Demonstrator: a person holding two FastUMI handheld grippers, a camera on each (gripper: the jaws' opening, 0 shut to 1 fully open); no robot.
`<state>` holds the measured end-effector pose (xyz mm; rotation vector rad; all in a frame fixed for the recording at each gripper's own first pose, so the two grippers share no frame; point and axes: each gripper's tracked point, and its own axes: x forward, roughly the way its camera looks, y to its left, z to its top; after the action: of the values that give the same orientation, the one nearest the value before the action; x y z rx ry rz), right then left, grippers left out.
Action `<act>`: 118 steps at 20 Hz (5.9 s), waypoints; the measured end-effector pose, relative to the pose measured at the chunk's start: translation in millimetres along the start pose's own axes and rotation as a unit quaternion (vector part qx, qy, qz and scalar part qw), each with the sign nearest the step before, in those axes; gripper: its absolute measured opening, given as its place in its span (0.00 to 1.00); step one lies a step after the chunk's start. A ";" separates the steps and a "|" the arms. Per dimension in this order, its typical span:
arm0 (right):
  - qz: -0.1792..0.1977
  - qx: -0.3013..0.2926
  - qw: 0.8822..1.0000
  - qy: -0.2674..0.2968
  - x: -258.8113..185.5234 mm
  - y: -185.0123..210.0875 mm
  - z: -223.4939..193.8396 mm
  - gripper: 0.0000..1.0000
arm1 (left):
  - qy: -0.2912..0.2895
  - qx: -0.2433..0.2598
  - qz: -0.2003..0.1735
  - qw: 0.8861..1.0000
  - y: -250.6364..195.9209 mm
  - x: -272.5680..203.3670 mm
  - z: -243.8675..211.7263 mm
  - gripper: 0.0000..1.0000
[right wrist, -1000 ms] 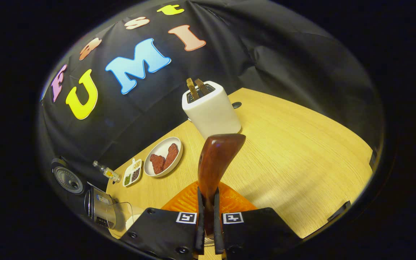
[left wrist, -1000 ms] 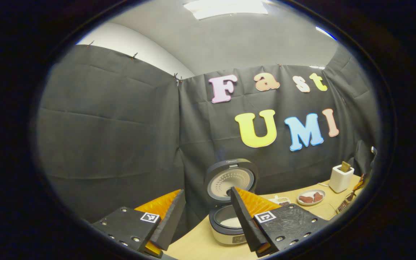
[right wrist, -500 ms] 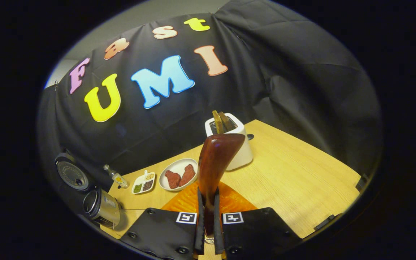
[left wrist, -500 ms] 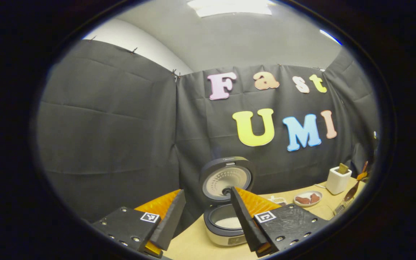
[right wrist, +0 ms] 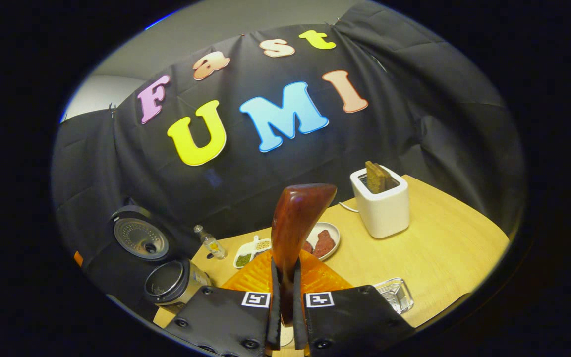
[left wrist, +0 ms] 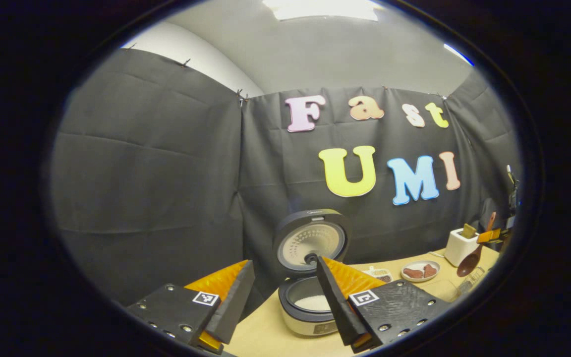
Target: Close the left gripper, press the button to open the rice cooker; take a wooden spoon from the chopstick holder with the right hand, scoop a spoonful of rice and pour it into the rice cooker, then put the wooden spoon back into the chopstick holder.
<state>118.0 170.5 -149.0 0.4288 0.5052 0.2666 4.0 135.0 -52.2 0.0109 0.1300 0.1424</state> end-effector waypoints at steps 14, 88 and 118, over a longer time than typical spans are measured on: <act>-0.009 -0.168 0.985 0.048 50.3 57.4 -115.1 0.12 | 0.032 -0.004 0.041 0.999 62.7 -0.6 -32.4 0.78; 0.235 0.030 0.958 0.162 139.1 348.5 -143.7 0.12 | 0.092 -0.042 0.156 0.982 160.9 -27.7 -101.5 0.78; 0.258 -0.505 0.822 -0.051 120.8 383.9 -142.6 0.12 | 0.090 -0.062 0.153 0.982 165.5 -23.7 -111.5 0.80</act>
<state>92.0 596.4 -135.2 -0.4842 0.0744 0.9736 -57.0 295.6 -156.4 -0.1066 0.3006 0.4599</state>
